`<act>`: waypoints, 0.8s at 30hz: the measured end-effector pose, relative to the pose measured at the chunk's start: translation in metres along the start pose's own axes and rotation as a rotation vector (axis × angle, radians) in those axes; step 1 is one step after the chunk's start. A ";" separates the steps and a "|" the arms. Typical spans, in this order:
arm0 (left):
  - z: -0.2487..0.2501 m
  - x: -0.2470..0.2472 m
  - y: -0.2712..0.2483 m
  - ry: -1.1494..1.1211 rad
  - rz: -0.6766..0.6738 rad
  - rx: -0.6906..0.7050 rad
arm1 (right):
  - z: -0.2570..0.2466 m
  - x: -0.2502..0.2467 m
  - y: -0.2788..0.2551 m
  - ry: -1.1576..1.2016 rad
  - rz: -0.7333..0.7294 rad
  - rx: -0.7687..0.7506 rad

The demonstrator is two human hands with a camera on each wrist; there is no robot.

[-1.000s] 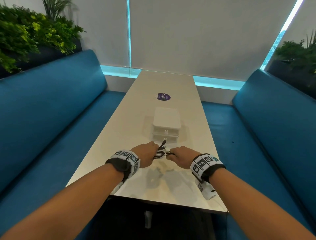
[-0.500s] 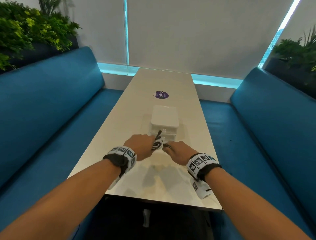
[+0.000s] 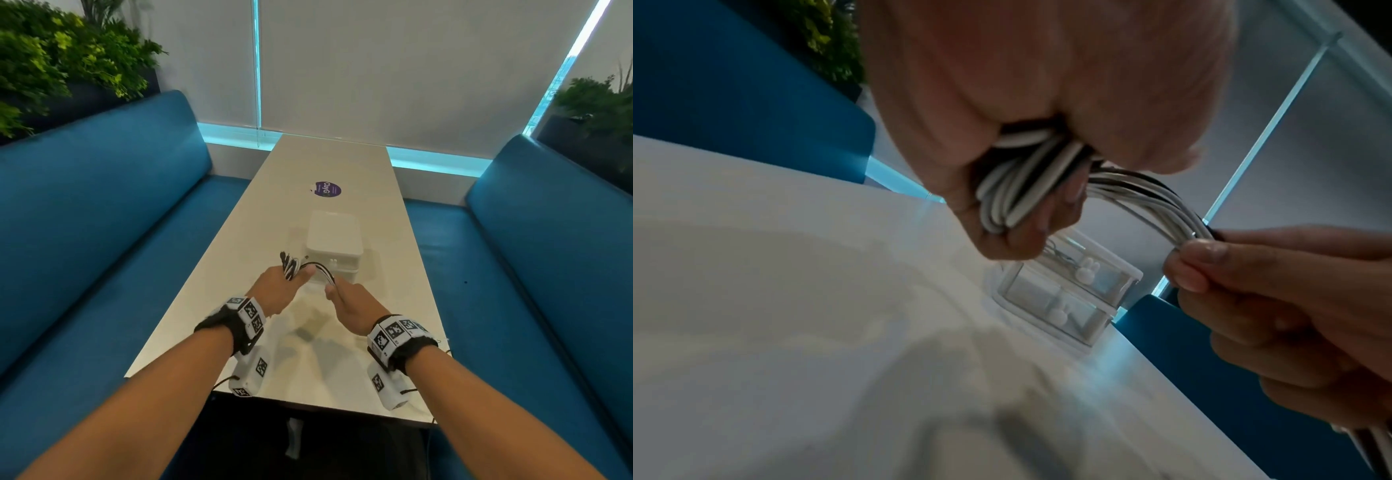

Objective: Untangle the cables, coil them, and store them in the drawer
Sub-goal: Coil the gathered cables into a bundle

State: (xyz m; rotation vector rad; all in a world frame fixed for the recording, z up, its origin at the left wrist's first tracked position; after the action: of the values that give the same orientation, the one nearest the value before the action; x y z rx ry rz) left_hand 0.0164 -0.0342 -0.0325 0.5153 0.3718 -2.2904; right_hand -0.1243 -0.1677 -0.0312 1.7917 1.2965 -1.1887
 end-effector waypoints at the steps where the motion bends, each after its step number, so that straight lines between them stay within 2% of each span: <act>1: -0.001 0.003 -0.002 -0.039 -0.030 -0.024 | -0.001 0.002 -0.001 0.008 0.007 -0.006; 5: 0.002 0.017 -0.007 -0.097 -0.072 -0.049 | -0.011 0.004 -0.001 0.066 0.010 -0.028; 9: 0.020 0.039 -0.011 -0.312 -0.135 -0.041 | -0.023 0.007 0.005 0.063 -0.078 -0.099; 11: 0.023 0.044 -0.008 -0.447 -0.141 -0.104 | -0.023 0.005 0.010 0.066 -0.107 -0.104; 13: 0.024 0.045 -0.004 -0.508 -0.106 -0.180 | -0.022 0.004 0.012 0.087 -0.119 -0.106; 19: 0.028 0.040 0.010 -0.424 0.094 -0.179 | -0.021 0.002 0.005 0.200 -0.081 -0.131; 24: 0.036 0.028 0.016 -0.623 0.183 -0.128 | -0.004 0.004 -0.002 0.163 -0.164 -0.011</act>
State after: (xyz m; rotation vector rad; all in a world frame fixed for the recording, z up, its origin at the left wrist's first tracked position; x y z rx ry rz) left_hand 0.0011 -0.0768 -0.0155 -0.2276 0.1487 -2.0998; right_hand -0.1248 -0.1622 -0.0332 1.8350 1.5665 -1.1373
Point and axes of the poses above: each hand's wrist, its own y-axis towards the middle knuckle, its own x-axis out of the palm, z = x × y, the point moved 1 cm from there along y, towards the middle knuckle, and after that the axes turned 7 degrees about -y, right-handed, at the moved point
